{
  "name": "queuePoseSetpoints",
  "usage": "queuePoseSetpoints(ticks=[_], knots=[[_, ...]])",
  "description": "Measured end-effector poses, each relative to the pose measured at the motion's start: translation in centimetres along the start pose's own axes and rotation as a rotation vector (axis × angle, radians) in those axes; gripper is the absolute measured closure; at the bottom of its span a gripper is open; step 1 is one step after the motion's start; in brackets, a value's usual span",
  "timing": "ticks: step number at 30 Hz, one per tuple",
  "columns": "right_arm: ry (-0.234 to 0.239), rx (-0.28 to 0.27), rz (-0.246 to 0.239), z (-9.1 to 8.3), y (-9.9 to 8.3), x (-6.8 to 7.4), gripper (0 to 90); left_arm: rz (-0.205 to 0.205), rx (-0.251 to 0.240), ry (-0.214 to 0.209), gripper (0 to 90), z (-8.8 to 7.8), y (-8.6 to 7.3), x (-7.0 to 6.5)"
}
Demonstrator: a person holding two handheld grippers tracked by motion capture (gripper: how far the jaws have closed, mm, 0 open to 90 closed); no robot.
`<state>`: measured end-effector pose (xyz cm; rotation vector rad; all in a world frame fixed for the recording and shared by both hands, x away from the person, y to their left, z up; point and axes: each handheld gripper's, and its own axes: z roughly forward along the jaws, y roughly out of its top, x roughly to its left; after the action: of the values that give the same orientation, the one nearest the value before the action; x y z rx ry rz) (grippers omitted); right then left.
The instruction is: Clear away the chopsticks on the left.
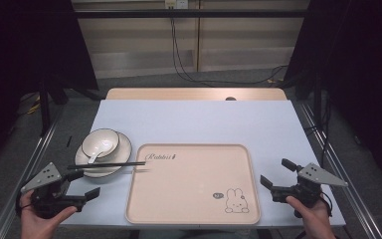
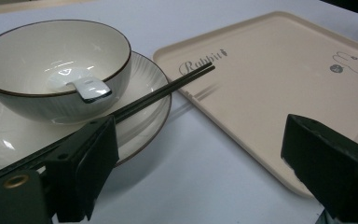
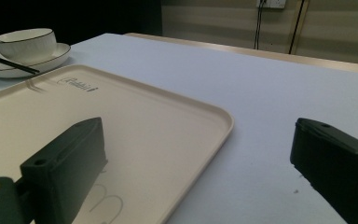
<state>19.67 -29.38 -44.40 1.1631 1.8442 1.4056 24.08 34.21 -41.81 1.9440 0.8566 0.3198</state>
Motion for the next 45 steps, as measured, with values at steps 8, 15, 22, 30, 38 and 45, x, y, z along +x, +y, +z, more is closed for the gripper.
queuePoseSetpoints(ticks=[8, 15, 22, 30, 38, 45], knots=[[0.004, -0.004, -0.007, 0.0, 0.0, 0.1, 2.9, 0.067, 0.058, -0.01, 16.6, 0.4, 0.1, 2.5], [0.008, -0.002, -0.012, 0.1, 0.1, 0.1, 2.8, 0.096, 0.071, -0.009, 16.1, 1.2, 0.2, 4.4], [0.006, -0.002, -0.008, 0.1, 0.1, 0.1, 2.8, 0.131, 0.114, 0.006, 41.8, 2.5, -0.1, 6.3], [0.009, -0.002, -0.011, 0.1, 0.1, 0.1, 2.8, 0.17, 0.146, 0.003, 57.5, 3.2, 0.1, 7.1], [0.008, -0.003, -0.005, 0.1, 0.0, 0.0, 2.8, 0.198, 0.166, 0.015, 65.7, 3.7, 0.1, 7.8], [0.006, -0.003, -0.007, 0.1, 0.0, 0.1, 2.9, 0.231, 0.207, -0.003, 67.7, 4.3, 0.1, 7.5]])
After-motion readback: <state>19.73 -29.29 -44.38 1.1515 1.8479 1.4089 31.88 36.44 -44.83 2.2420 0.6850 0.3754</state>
